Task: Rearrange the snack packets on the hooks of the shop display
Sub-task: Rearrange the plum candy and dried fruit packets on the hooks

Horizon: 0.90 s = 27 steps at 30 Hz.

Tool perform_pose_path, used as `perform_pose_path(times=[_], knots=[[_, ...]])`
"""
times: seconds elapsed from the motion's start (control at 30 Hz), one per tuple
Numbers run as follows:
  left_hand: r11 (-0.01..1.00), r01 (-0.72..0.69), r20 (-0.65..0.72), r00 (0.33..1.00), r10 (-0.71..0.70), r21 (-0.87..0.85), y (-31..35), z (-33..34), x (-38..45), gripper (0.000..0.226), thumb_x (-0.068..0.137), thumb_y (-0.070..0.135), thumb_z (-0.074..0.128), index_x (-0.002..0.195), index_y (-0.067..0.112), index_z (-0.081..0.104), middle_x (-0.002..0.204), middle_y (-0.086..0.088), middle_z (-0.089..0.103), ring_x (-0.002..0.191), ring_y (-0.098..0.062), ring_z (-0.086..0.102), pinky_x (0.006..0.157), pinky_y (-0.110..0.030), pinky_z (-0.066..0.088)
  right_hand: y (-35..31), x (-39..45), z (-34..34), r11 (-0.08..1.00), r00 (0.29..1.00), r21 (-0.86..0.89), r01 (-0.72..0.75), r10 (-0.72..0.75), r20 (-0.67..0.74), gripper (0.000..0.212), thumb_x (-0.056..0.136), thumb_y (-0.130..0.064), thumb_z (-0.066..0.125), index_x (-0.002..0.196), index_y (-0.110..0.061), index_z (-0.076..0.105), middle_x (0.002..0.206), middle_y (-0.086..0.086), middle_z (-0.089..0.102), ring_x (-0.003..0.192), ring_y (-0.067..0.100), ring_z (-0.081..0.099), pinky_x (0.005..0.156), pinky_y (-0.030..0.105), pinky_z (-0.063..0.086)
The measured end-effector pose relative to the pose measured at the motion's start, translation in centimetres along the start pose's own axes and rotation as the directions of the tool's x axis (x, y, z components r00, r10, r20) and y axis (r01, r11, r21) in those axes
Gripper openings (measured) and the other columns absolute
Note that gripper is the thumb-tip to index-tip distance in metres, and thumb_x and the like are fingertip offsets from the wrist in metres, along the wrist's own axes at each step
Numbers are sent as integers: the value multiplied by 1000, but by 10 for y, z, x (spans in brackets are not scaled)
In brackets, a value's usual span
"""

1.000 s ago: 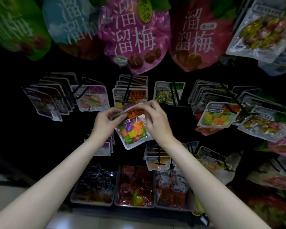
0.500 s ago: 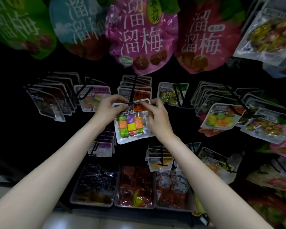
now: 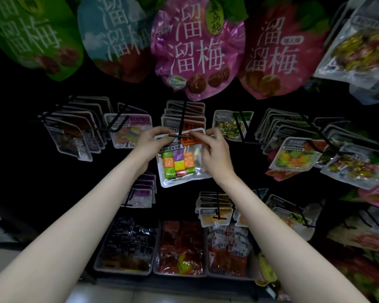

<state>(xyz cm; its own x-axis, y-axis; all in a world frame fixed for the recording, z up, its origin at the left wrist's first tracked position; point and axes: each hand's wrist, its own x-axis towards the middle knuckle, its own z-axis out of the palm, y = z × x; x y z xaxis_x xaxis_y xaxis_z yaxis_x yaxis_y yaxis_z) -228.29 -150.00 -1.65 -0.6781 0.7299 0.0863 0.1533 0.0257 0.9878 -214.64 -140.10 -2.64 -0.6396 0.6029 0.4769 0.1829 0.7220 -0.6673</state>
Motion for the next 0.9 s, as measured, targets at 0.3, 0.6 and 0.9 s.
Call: perform_pose_path(times=[0.3, 0.6, 0.9], knots=[[934, 59, -383, 920, 86, 353, -12, 17, 10, 37, 88, 9, 60, 122, 11, 44, 129, -13, 43, 116, -27, 47, 94, -36, 43, -1, -4, 9, 943, 966, -332, -13, 98, 239, 75, 86, 2, 55, 149, -20, 18, 143, 13, 16, 124, 34, 40, 96, 39, 46], [903, -142, -77, 979, 188, 404, -49, 51, -42, 31, 90, 4, 50, 120, 5, 48, 114, -8, 49, 100, -20, 53, 84, -32, 45, 59, -58, -27, 910, 926, -219, -352, 372, 59, 48, 93, -7, 49, 139, -13, 36, 137, 10, 26, 98, 22, 56, 81, 18, 37], [868, -353, 148, 936, 321, 350, -31, 141, -47, 22, 90, 2, 48, 110, 12, 50, 107, -1, 49, 91, -8, 51, 74, -14, 35, 122, -82, -137, 761, 657, 165, -627, 631, -412, 56, 90, -26, 62, 137, -11, 35, 139, 10, 37, 123, 27, 45, 101, 36, 40]])
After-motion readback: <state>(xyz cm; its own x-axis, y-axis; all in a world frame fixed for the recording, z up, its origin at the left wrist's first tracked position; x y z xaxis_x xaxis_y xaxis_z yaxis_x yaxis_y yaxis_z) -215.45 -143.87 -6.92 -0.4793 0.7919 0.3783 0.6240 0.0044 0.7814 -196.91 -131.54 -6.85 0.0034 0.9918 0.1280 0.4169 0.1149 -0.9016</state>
